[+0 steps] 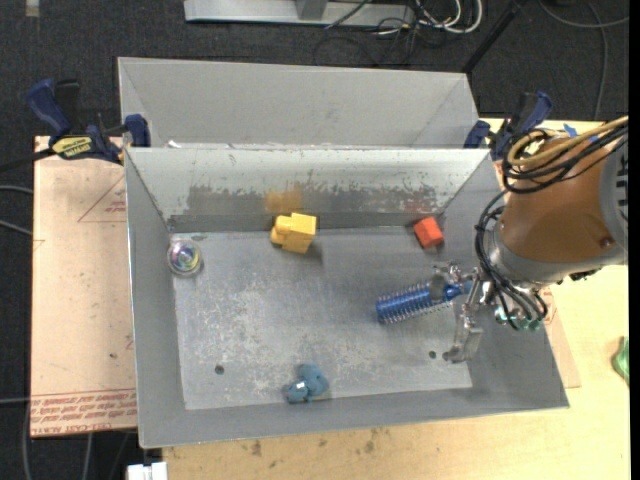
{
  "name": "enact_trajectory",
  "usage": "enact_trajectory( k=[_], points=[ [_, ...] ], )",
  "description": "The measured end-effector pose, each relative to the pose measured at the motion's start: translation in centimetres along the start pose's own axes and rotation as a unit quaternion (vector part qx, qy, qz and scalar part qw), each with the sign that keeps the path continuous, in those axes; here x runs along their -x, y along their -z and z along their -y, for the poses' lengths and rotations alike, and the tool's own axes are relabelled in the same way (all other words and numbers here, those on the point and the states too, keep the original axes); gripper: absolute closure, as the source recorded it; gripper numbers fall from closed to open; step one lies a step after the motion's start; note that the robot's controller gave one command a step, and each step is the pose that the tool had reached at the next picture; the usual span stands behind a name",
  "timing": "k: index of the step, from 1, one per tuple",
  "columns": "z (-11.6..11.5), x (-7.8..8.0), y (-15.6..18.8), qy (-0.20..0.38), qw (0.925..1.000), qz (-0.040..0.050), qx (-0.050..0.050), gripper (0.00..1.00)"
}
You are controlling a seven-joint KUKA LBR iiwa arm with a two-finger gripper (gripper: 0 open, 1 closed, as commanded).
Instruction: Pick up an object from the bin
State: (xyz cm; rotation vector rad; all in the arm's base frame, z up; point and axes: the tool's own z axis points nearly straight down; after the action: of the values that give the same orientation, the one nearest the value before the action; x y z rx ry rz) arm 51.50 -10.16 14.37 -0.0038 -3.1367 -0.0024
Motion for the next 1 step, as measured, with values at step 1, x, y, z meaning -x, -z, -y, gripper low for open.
enact_trajectory(
  k=[1],
  points=[
    [-5.14, 5.52, -7.22, -0.029, 0.9996, 0.0063, 0.001, 0.00]
  ],
)
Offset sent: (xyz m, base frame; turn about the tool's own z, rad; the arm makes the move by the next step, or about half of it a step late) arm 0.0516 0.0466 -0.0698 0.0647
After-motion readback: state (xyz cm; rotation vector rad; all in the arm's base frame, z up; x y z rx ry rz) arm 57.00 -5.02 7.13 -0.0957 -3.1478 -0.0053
